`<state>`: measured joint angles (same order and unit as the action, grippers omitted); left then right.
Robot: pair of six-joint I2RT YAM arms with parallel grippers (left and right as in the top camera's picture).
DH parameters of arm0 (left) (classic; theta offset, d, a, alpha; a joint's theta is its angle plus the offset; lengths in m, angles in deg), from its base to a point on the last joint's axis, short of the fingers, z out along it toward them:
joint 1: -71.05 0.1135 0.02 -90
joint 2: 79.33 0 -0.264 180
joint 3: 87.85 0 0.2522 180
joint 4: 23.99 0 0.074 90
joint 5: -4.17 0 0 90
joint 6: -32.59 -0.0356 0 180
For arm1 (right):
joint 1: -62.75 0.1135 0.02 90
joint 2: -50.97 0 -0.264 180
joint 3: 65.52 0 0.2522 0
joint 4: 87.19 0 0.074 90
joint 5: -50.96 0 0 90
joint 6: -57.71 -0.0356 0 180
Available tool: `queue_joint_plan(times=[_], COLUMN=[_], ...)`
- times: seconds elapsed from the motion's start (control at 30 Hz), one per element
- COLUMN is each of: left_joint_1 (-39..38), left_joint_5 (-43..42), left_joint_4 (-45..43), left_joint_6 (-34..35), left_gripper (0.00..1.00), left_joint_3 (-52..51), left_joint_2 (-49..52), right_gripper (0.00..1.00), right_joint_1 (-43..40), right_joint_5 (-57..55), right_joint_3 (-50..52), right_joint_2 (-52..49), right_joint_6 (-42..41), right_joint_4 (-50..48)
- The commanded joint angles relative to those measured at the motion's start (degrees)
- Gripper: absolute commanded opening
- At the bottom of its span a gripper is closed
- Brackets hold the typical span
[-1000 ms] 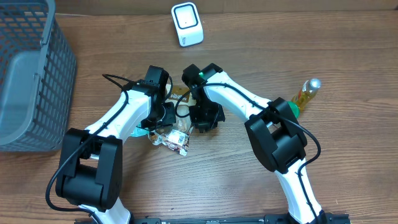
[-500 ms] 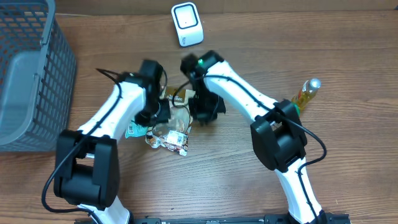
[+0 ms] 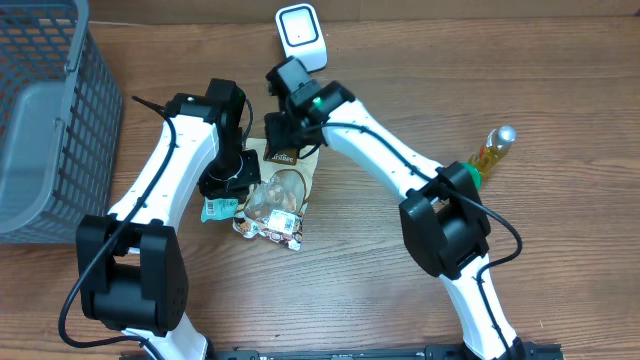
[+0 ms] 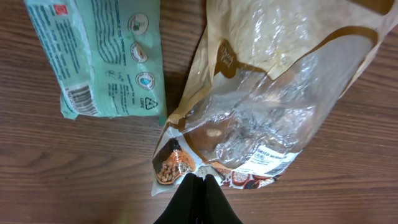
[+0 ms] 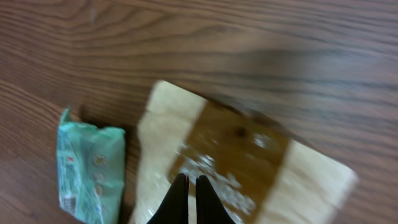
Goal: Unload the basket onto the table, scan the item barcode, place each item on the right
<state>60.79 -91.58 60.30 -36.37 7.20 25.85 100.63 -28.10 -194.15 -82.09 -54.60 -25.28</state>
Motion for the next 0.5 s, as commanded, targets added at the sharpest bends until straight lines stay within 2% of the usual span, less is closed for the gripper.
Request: queue_joint_plan(times=[0.0,0.23,0.47], left_joint_1=[-0.7,-1.5,-1.5], left_joint_5=[-1.0,-1.4,-1.3], left_joint_4=[0.0,-5.6,-13.0], left_joint_6=[-0.2,1.2,2.4], left_gripper=[0.04,0.04,0.05], left_joint_3=[-2.4,-11.3,-17.6], left_joint_2=[0.5,0.5,0.5], right_gripper=[0.04,0.04,0.05], right_joint_1=[1.0,1.0,0.9], right_joint_5=[-0.4,-0.4,-1.0], right_joint_3=[3.5,8.8,9.9], right_joint_2=[0.3,0.3,0.3], right_joint_6=[-0.2,-0.2,-0.2], right_joint_4=[-3.3,-7.0,-2.8])
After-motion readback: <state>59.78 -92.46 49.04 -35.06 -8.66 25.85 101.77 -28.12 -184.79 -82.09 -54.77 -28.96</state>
